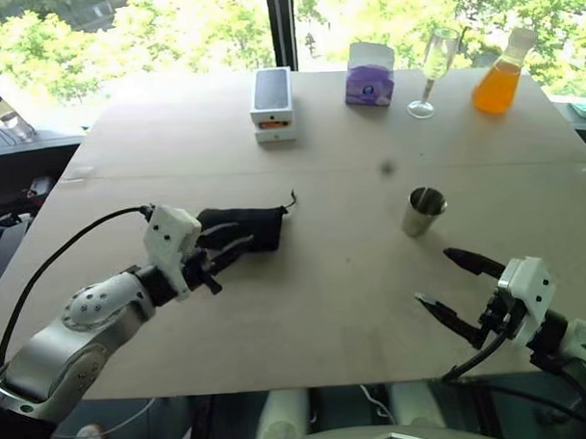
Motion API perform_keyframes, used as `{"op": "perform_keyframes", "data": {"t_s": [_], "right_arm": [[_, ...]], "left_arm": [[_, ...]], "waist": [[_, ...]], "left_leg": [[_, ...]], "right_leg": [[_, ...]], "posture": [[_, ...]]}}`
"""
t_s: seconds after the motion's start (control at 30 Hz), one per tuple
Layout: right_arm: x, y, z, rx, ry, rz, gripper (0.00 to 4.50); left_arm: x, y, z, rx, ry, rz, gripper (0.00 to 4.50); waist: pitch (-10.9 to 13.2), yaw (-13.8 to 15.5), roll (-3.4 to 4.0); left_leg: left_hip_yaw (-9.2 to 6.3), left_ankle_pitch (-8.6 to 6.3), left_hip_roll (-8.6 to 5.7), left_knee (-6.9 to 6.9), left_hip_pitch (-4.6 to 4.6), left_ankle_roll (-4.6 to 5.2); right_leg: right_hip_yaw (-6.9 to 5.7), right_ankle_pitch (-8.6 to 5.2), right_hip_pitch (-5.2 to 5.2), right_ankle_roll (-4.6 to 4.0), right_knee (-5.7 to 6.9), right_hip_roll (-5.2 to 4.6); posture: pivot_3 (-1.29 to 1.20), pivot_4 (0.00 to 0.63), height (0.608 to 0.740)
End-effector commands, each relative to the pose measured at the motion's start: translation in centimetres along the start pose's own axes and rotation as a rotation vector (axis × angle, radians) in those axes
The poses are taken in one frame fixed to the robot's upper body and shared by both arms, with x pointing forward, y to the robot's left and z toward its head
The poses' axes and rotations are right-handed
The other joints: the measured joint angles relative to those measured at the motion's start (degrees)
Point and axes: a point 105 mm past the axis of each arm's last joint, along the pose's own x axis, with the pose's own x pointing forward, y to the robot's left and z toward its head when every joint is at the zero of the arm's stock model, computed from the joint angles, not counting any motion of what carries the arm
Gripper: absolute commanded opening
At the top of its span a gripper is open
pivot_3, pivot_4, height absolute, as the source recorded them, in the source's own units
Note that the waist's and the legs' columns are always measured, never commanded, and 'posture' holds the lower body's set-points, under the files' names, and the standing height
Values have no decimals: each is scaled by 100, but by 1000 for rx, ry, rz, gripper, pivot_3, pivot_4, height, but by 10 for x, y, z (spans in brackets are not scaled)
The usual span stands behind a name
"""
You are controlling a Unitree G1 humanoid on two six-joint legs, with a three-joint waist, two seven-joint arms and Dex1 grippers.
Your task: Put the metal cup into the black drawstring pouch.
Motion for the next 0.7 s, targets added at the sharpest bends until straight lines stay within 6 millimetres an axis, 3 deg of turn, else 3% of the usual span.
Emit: {"op": "perform_keyframes", "data": {"t_s": [0.03, 0.23, 0.4, 0.43, 0.57, 0.6, 0.7], "right_arm": [[1, -3, 8, -18, -24, 6, 4500], [2, -3, 5, -12, -17, 11, 4500], [1, -4, 5, -14, -12, -1, 4500], [1, -4, 5, -15, -13, -5, 4500], [1, -1, 5, -16, -11, -9, 4500], [1, 0, 5, -16, -11, -11, 4500], [1, 0, 4, -12, -11, -16, 4500]], "left_arm": [[-11, 6, -16, 25, 112, -20, 1864], [5, 78, 1, -2, 67, 201, 1864], [1, 104, 0, 11, 140, 254, 1864], [-3, 103, 5, -1, 125, 246, 1864], [-12, 69, 34, -143, 30, 46, 1864], [-17, 44, 42, -119, 20, -75, 1864], [-13, 18, 64, -64, -13, -66, 3227]], "waist": [[2, 9, 4], [5, 206, 5], [1, 97, -2], [1, 54, -2], [13, 28, -21], [14, 29, -20], [18, 57, -18]], "left_leg": [[4, 0, -1, 0, 1, -1], [-7, 3, -3, 7, -5, -3], [5, 7, -7, 14, -2, -10], [7, 7, -6, 12, -3, -10], [-2, 6, 3, 6, -16, -13], [-2, 5, 2, 5, -16, -13], [-5, 4, -2, 4, -14, -14]], "right_leg": [[4, -2, -5, -4, 7, 3], [-7, -15, -4, -25, 12, 6], [8, -2, -4, -17, 17, 6], [11, 9, -6, -27, 16, 7], [5, 11, -19, -23, 15, 7], [5, 10, -19, -22, 15, 3], [4, 8, -14, -24, 12, -9]], "posture": [[0, 150, 740], [0, 150, 740], [0, 150, 740], [0, 150, 740], [0, 150, 740], [0, 150, 740], [0, 150, 740]]}}
